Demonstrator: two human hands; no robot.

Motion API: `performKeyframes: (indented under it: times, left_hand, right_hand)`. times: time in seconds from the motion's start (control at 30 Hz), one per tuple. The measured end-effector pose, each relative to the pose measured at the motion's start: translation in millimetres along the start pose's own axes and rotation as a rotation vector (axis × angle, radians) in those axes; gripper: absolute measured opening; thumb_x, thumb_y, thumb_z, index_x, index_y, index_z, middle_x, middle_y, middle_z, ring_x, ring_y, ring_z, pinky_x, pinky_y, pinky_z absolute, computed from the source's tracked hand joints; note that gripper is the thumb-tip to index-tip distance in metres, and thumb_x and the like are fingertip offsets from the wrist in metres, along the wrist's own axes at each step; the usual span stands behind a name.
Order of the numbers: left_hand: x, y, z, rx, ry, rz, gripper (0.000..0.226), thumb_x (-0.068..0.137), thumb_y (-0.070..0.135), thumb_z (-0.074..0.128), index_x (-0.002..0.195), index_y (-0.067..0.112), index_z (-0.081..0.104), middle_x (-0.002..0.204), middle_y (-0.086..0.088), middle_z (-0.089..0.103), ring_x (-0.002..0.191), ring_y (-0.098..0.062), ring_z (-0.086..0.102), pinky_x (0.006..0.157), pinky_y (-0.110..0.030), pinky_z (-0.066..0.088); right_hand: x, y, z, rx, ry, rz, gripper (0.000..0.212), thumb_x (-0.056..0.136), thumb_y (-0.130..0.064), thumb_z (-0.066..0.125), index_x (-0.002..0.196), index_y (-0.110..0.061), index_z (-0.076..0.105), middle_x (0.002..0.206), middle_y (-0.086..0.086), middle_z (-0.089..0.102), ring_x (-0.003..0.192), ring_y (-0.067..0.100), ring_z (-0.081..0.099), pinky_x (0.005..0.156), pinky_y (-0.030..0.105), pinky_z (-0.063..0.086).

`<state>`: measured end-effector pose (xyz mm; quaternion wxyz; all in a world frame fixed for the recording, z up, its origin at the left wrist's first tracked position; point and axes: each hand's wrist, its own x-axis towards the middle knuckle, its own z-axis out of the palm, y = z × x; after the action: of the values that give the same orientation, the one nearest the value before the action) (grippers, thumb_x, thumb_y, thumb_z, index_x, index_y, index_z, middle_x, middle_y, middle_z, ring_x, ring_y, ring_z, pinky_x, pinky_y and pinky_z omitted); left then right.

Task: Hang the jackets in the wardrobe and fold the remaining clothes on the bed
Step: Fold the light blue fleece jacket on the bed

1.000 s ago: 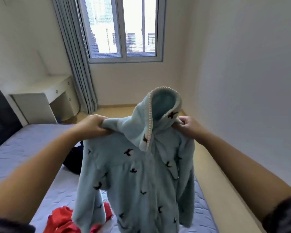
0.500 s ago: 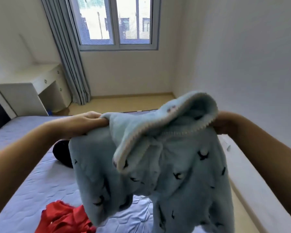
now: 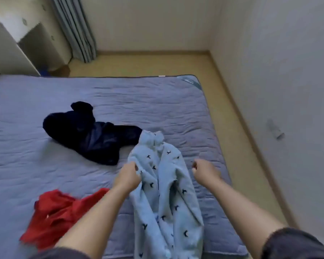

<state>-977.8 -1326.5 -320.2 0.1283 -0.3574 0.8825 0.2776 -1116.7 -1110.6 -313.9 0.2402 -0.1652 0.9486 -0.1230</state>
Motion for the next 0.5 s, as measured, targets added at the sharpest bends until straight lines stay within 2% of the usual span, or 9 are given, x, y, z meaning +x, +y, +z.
performKeyframes:
  times: [0.1, 0.2, 0.3, 0.37, 0.4, 0.5]
  left_hand:
    - [-20, -65, 105, 0.049, -0.203, -0.106, 0.006, 0.086, 0.019, 0.047, 0.091, 0.019, 0.051, 0.111, -0.008, 0.063, 0.103, -0.028, 0.058, 0.077, -0.03, 0.043]
    - [-37, -114, 186, 0.055, -0.348, -0.165, 0.005, 0.084, 0.02, 0.046, 0.079, 0.021, 0.048, 0.091, -0.001, 0.062, 0.083, -0.021, 0.057, 0.076, -0.032, 0.049]
    - [-44, -146, 253, 0.068, -0.445, -0.217, 0.006, 0.088, 0.023, 0.046, 0.083, 0.021, 0.05, 0.095, -0.002, 0.061, 0.088, -0.02, 0.056, 0.075, -0.032, 0.047]
    - [-44, -158, 291, 0.043, -0.473, -0.244, 0.009, 0.089, 0.028, 0.049, 0.088, 0.019, 0.049, 0.101, -0.006, 0.06, 0.095, -0.024, 0.055, 0.081, -0.034, 0.048]
    - [-43, -163, 308, 0.022, -0.476, -0.264, 0.017, 0.088, 0.033, 0.051, 0.095, 0.018, 0.049, 0.106, -0.007, 0.057, 0.098, -0.025, 0.055, 0.084, -0.036, 0.049]
    - [-38, -170, 354, 0.099, -0.456, -0.32, 0.067, 0.077, 0.053, 0.059, 0.13, 0.017, 0.038, 0.132, -0.008, 0.041, 0.122, -0.029, 0.04, 0.096, -0.04, 0.043]
  right_hand:
    - [-18, 49, 119, -0.05, -0.217, 0.098, 0.018, 0.094, -0.018, 0.041, 0.095, -0.017, 0.059, 0.101, 0.008, 0.065, 0.09, 0.027, 0.059, 0.067, 0.03, 0.043]
    - [-32, 80, 209, -0.057, -0.382, 0.148, 0.021, 0.095, -0.02, 0.04, 0.102, -0.019, 0.059, 0.106, 0.005, 0.063, 0.096, 0.025, 0.058, 0.07, 0.029, 0.043]
    - [-38, 104, 281, -0.019, -0.507, 0.18, 0.017, 0.094, -0.02, 0.04, 0.101, -0.018, 0.056, 0.111, 0.006, 0.062, 0.1, 0.025, 0.057, 0.076, 0.031, 0.045]
    - [-38, 113, 322, 0.015, -0.556, 0.199, 0.022, 0.092, -0.025, 0.046, 0.111, -0.017, 0.053, 0.12, 0.007, 0.057, 0.108, 0.026, 0.054, 0.085, 0.033, 0.047]
    - [-38, 116, 341, 0.049, -0.57, 0.208, 0.031, 0.091, -0.031, 0.05, 0.118, -0.016, 0.05, 0.124, 0.007, 0.052, 0.112, 0.027, 0.052, 0.09, 0.035, 0.046]
    - [-37, 123, 393, 0.039, -0.576, 0.194, 0.061, 0.084, -0.045, 0.059, 0.131, -0.018, 0.033, 0.128, 0.009, 0.038, 0.12, 0.033, 0.042, 0.092, 0.041, 0.043]
